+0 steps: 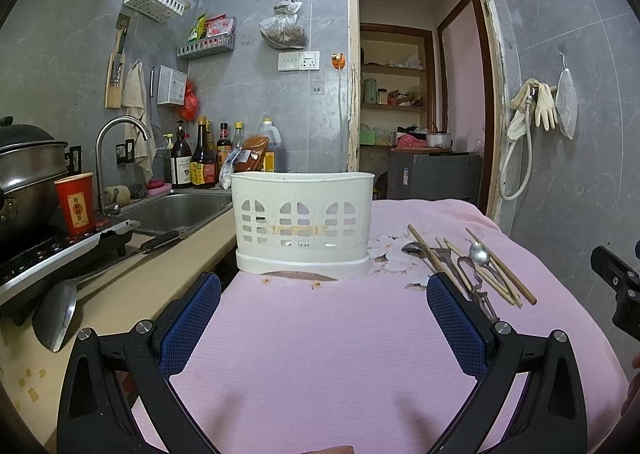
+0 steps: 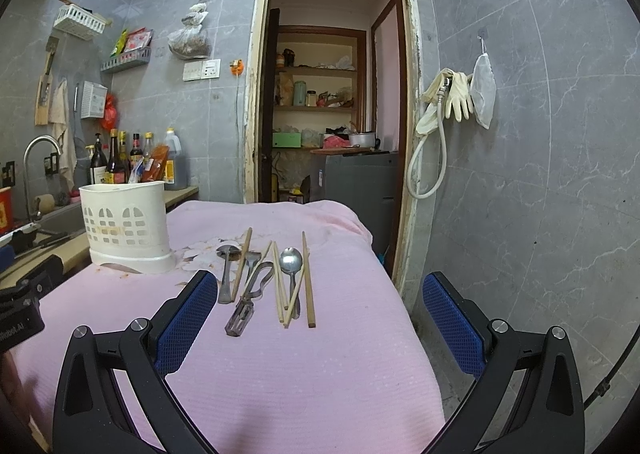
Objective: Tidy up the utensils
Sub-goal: 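Grasp a spoon with the left gripper while the right gripper grasps a chopstick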
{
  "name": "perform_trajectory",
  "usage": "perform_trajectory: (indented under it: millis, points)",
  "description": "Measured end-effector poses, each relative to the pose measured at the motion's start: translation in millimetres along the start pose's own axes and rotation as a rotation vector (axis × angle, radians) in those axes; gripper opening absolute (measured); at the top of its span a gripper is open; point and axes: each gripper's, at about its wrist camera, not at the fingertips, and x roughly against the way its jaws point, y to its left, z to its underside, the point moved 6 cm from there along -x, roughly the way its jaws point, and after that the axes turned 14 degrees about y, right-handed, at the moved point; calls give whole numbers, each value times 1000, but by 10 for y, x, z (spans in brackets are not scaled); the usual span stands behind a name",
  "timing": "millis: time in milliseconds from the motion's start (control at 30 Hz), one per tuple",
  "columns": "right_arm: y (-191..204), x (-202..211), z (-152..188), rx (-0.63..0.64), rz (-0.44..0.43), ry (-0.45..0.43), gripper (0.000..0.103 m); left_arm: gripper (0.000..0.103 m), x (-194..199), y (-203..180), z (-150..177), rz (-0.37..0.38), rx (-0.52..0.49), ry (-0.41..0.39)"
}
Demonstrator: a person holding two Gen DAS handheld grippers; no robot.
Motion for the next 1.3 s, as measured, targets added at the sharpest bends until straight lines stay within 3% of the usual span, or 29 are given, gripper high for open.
perform_trajectory:
  millis: [167,500,667,867,1100,1167,1300]
  points:
    - [-24,-31,-38,4,9,-2,103,101,-17,-10,-95,5,6,-3]
    - [-104,-64,-212,28,36,-49,103,101,-170,-99,-411,126,19,45]
    - [-223,-180,-474,37,-31,-53,103,101,-293,-183,-603,161,-4,60]
    - [-281,-576,-740,82,-117,41,103,101,-562,-272,-731,215,-8,128]
    - [-350,-1090,-887,117,-126,154,103,100,-937,-408,-825,252,-49,241]
    - [-364,-1234,-920,125,-132,179,103,98,-1040,-468,-843,263,-63,266]
    - [-410,-1548,-959,104,-164,251,99,83,-1275,-656,-866,288,-127,331]
